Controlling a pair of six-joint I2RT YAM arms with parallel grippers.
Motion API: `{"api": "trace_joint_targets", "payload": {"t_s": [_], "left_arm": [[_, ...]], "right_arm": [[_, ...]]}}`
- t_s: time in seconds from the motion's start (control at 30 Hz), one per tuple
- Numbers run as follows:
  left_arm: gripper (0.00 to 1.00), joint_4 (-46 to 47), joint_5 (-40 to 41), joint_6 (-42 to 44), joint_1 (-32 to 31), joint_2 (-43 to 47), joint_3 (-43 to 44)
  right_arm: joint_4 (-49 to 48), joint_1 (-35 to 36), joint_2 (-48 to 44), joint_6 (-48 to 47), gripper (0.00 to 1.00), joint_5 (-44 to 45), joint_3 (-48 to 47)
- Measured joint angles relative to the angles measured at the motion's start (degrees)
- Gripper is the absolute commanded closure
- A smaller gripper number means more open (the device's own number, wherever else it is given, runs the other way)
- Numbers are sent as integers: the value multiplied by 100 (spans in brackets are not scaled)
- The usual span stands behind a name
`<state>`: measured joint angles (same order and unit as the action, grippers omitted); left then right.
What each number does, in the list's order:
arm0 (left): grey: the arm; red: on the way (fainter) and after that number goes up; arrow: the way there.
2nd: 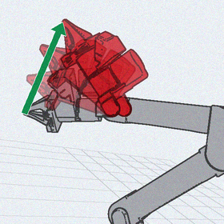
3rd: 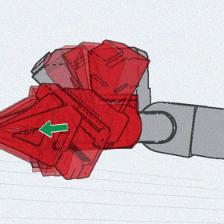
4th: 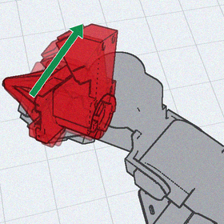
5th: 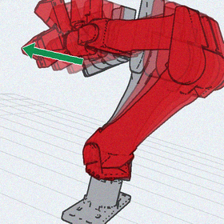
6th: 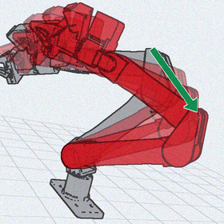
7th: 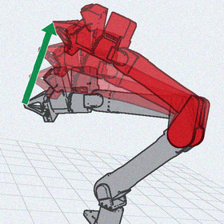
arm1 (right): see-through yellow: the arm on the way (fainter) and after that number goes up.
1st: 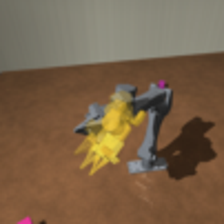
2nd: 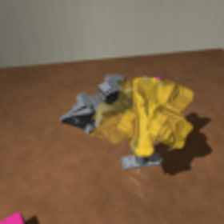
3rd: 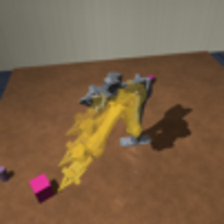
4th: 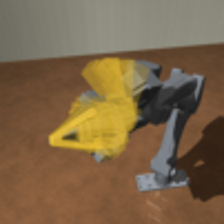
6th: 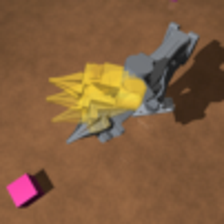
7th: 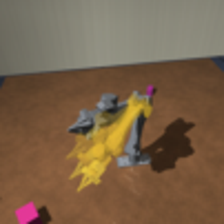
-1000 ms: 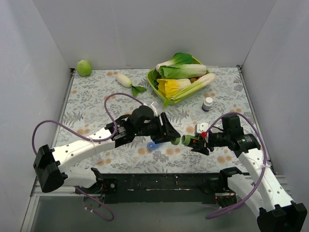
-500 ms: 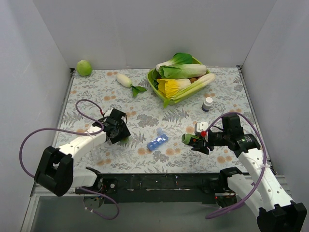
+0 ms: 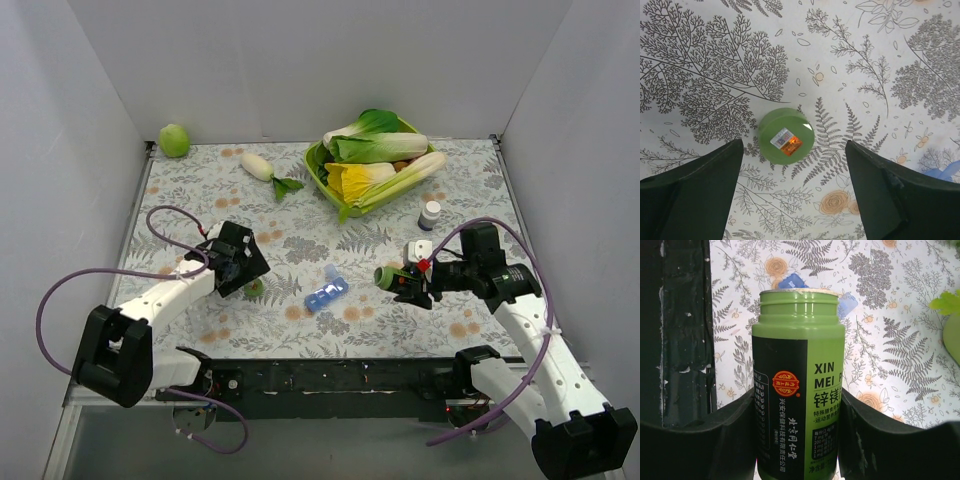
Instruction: Sort the pills into containers
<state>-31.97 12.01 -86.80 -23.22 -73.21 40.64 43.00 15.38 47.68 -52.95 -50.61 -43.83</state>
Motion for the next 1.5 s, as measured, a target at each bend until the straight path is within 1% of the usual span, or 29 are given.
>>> {"api": "trace_joint_targets", "payload": {"t_s": [0.03, 0.17, 0.3, 0.4, 0.5, 0.53, 0.63, 0.67, 0.73, 0.77, 0.8, 0.83, 0.9, 0.97, 1.0, 1.03, 1.1, 1.13, 1.17, 1.2, 1.23, 1.27, 1.3, 1.33, 1.37, 1.4, 1.43, 1.5], "left_arm": [[10, -28, -31, 4, 9, 87, 0], [5, -140, -295, 146, 24, 595, 7], [2, -66, -1016, 590, 26, 1355, 42], [2, 118, -1624, 852, 24, 2138, 39], [2, 332, -2052, 968, 24, 2865, 26], [2, 372, -2127, 979, 24, 3012, 15], [2, 426, -2378, 1012, 24, 3434, -83], [2, 400, -2446, 1025, 24, 3521, -114], [2, 374, -2505, 1056, 24, 3578, -149], [2, 339, -2527, 1073, 24, 3585, -160], [2, 302, -2546, 1088, 24, 3587, -160], [2, 262, -2568, 1108, 24, 3582, -160], [2, 214, -2616, 1141, 24, 3587, -160], [2, 197, -2669, 1167, 24, 3585, -160], [2, 197, -2691, 1182, 24, 3578, -160], [2, 197, -2719, 1193, 24, 3556, -160], [2, 199, -2767, 1207, 24, 3506, -160], [2, 199, -2785, 1211, 24, 3469, -160], [2, 199, -2796, 1215, 24, 3432, -160], [2, 201, -2802, 1228, 24, 3399, -160], [2, 199, -2813, 1239, 24, 3370, -160], [2, 201, -2824, 1248, 24, 3344, -160], [2, 201, -2835, 1257, 24, 3324, -160], [2, 201, -2855, 1268, 24, 3307, -160], [2, 203, -2879, 1272, 24, 3294, -160], [2, 212, -2903, 1276, 24, 3287, -160], [2, 223, -2924, 1281, 24, 3279, -162], [2, 245, -2959, 1290, 24, 3263, -162]], "right_arm": [[-22, 0, -9, 74, 91, -44, 0], [-321, 0, -122, 560, 91, -186, 2], [-1043, 0, -411, 1475, 92, -302, 7], [-2105, 0, -767, 2616, 95, 44, 66], [-3679, -7, -966, 3668, 98, 1054, -63], [-3917, -24, -909, 3866, 98, 1305, -236], [-4800, -114, -291, 4813, 99, 2033, -1462], [-5152, -146, -140, 5106, 99, 2129, -1718], [-5678, -184, -85, 5838, 99, 2094, -1867], [-5840, -164, -129, 6205, 99, 1952, -1810], [-5965, -83, -190, 6478, 96, 1829, -1687], [-5998, 37, -295, 6660, 96, 1757, -1547], [-5906, 205, -435, 6752, 96, 1797, -1427], [-5897, 221, -321, 6417, 96, 2277, -1589], [-5901, 98, -192, 6260, 97, 2518, -1823], [-5963, -208, 33, 6258, 99, 2627, -2135], [-6378, -1099, 474, 6682, 99, 2562, -2675], [-6747, -1613, 678, 7029, 99, 2323, -2793], [-6968, -1875, 780, 7250, 98, 2203, -2796], [-6961, -1700, 839, 7287, 93, 2216, -2680], [-6916, -1222, 793, 7178, 92, 2190, -2439], [-6793, -584, 667, 6946, 93, 2105, -2076], [-6616, -92, 527, 6738, 95, 2033, -1792], [-6247, 345, 417, 6428, 95, 2022, -1626], [-6022, 553, 400, 6177, 95, 2065, -1657], [-5987, 382, 446, 6065, 95, 2085, -1792], [-6118, -190, 538, 6105, 96, 1963, -1974], [-6994, -1797, 828, 6738, 95, 1797, -2262]]}}
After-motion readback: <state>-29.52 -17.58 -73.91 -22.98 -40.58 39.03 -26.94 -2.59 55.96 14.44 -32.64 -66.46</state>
